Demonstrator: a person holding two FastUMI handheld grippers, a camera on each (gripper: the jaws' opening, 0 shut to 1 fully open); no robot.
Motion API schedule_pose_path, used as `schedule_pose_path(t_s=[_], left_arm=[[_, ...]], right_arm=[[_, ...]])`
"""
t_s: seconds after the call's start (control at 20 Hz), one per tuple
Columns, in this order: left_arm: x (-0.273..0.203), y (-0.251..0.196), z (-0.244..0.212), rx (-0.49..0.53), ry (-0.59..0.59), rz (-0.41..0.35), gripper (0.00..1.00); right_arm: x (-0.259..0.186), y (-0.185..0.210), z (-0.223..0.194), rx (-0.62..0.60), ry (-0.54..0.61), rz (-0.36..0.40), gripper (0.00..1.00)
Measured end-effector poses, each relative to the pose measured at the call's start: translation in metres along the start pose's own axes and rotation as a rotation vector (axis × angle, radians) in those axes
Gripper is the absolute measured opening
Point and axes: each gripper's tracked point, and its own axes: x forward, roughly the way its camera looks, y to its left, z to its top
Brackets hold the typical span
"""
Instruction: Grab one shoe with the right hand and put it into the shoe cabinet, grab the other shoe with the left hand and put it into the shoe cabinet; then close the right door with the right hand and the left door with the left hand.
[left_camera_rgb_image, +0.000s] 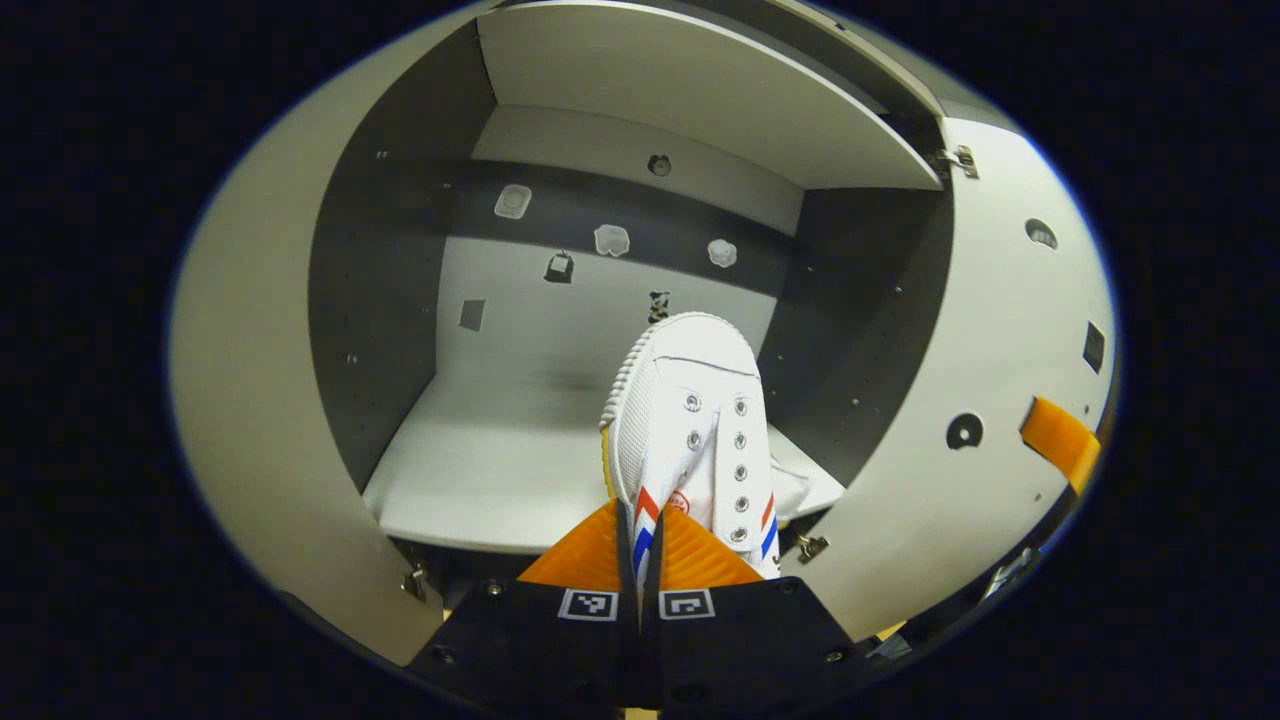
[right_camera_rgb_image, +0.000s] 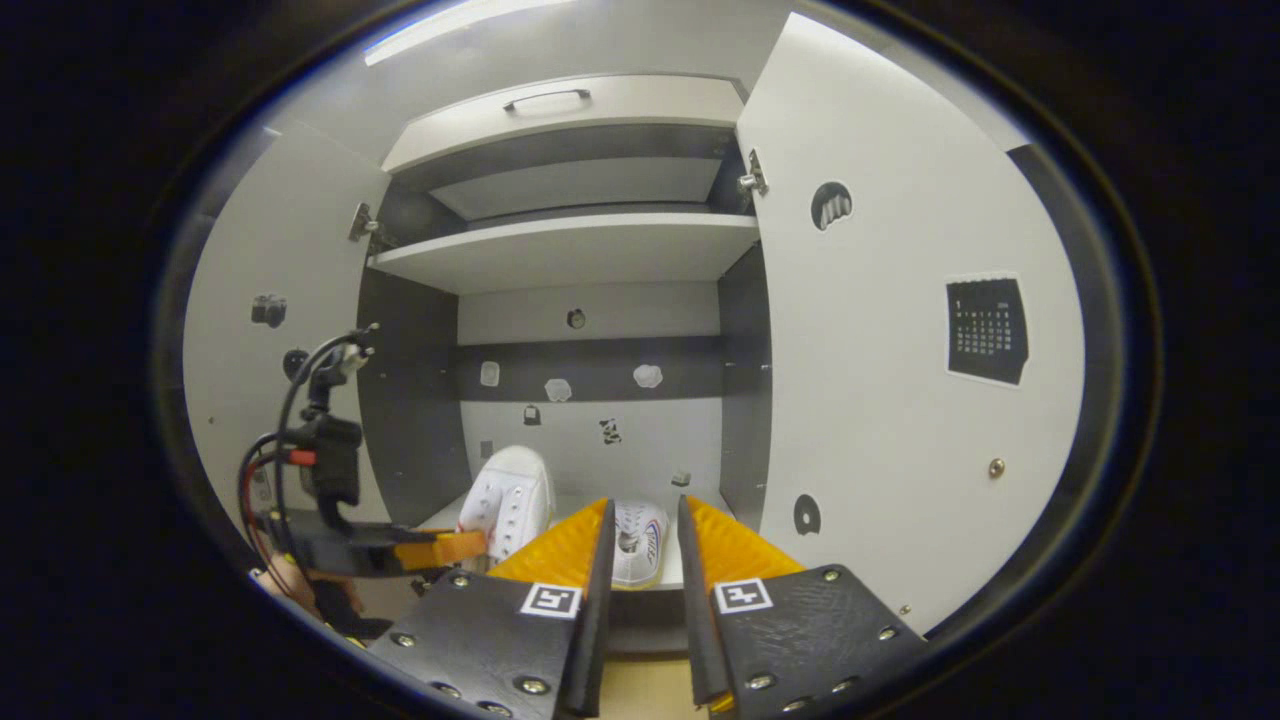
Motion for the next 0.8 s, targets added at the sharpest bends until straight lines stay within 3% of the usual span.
schedule_pose_path(t_s=[0.3, 0.8], left_arm=[[0.062, 0.035, 0.025, 0.043, 0.005, 0.079, 0.0], [0.105, 0.063, -0.003, 0.023, 0.125, 0.134, 0.0]], right_arm=[[0.001, 0.008, -0.005, -0.003, 0.016, 0.015, 0.34], [0.004, 0.01, -0.004, 0.003, 0.015, 0.007, 0.34]])
